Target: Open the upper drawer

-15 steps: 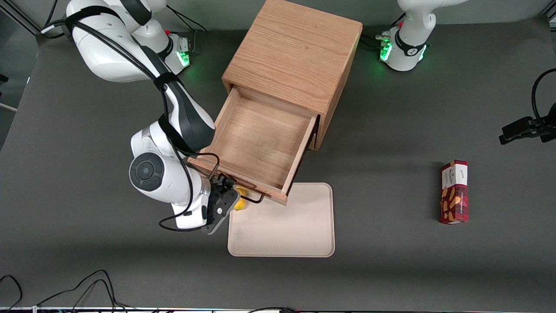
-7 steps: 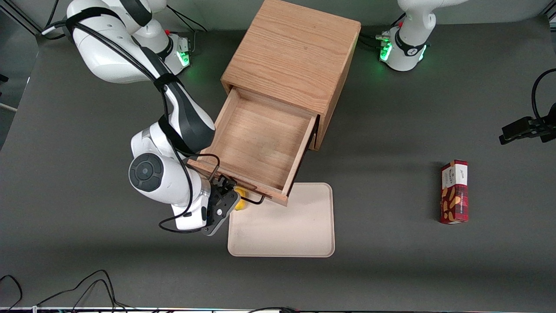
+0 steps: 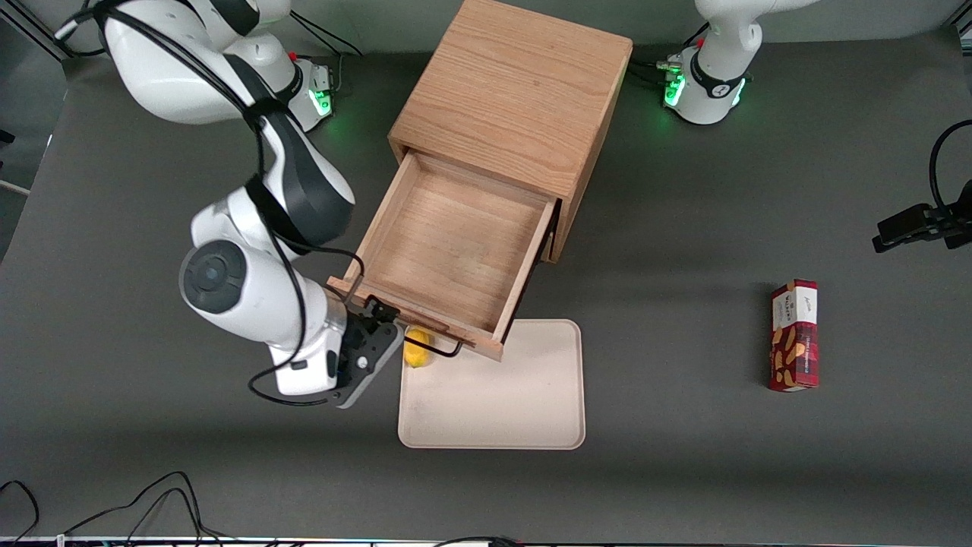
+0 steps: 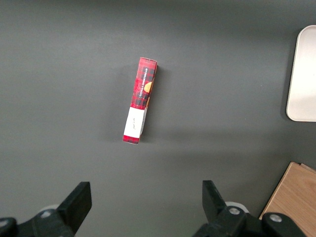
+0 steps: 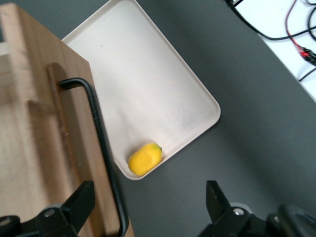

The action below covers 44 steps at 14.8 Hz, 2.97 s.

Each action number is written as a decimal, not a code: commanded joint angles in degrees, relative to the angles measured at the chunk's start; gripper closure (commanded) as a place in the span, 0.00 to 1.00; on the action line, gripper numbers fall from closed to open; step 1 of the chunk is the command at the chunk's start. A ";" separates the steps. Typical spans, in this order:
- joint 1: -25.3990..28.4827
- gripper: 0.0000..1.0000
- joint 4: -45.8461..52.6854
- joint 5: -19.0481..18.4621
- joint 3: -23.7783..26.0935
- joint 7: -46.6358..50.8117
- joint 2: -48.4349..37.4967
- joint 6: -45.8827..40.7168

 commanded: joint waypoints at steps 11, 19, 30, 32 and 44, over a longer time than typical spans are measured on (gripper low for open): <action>-11.30 0.00 -40.51 0.81 0.55 4.26 -36.54 -4.50; -19.67 0.00 -44.67 4.07 0.29 20.51 -42.02 -10.13; -21.08 0.00 -39.39 3.45 0.55 31.86 -42.81 -13.65; -20.47 0.00 -41.58 3.80 0.47 35.81 -43.51 -12.86; -11.59 0.00 -37.64 4.07 -10.52 33.89 -42.02 -15.84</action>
